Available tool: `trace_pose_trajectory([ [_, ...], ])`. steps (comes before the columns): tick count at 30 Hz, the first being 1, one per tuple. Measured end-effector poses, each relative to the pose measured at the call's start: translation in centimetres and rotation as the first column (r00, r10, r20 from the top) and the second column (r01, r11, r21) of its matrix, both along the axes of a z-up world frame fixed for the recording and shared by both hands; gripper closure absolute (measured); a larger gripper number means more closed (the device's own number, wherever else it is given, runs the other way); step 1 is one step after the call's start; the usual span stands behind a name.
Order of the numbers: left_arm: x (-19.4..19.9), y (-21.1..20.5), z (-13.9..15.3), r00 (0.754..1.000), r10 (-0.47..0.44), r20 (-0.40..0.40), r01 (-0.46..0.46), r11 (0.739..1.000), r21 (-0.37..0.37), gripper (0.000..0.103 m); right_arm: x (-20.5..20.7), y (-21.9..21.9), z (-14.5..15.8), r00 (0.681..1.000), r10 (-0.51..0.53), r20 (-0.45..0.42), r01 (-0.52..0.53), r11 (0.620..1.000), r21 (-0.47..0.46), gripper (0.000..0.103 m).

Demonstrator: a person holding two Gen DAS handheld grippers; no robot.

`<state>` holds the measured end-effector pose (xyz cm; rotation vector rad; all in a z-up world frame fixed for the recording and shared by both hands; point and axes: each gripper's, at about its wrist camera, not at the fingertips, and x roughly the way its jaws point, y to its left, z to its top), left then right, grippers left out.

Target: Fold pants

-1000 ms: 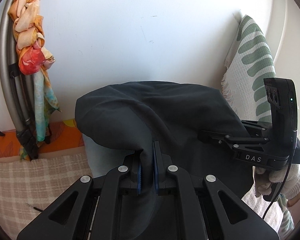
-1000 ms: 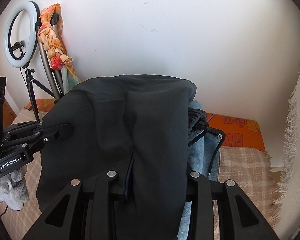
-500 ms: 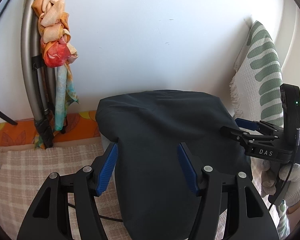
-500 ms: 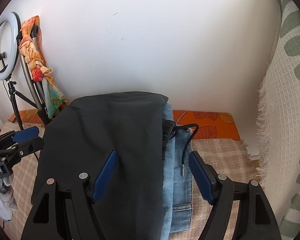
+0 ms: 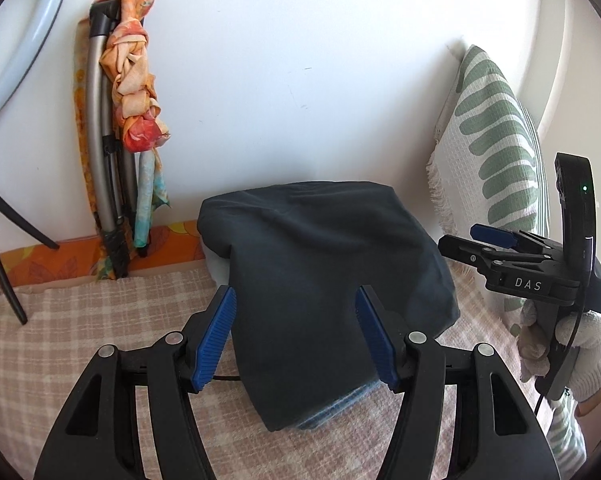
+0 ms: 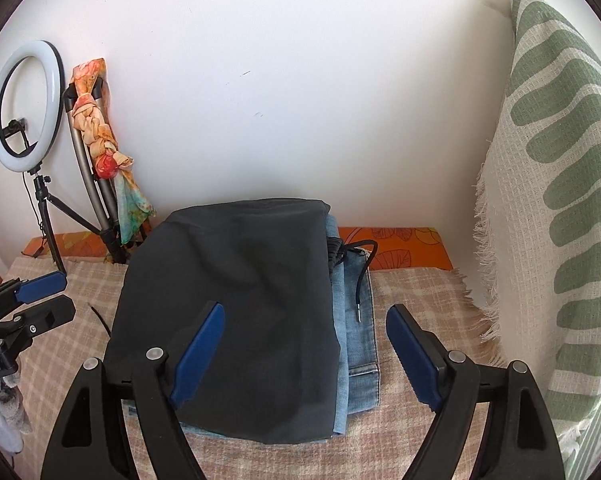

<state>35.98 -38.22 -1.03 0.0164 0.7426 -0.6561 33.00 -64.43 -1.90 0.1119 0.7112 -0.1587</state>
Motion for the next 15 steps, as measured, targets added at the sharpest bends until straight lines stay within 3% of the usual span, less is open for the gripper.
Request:
trace_pose_trajectory([
  [15, -8.6, 5.2, 4.4, 0.997, -0.019, 0.078, 0.021, 0.999, -0.027, 0.037, -8.2, 6.4, 1.9, 0.999, 0.018, 0.039, -0.018, 1.0, -0.02, 0.017],
])
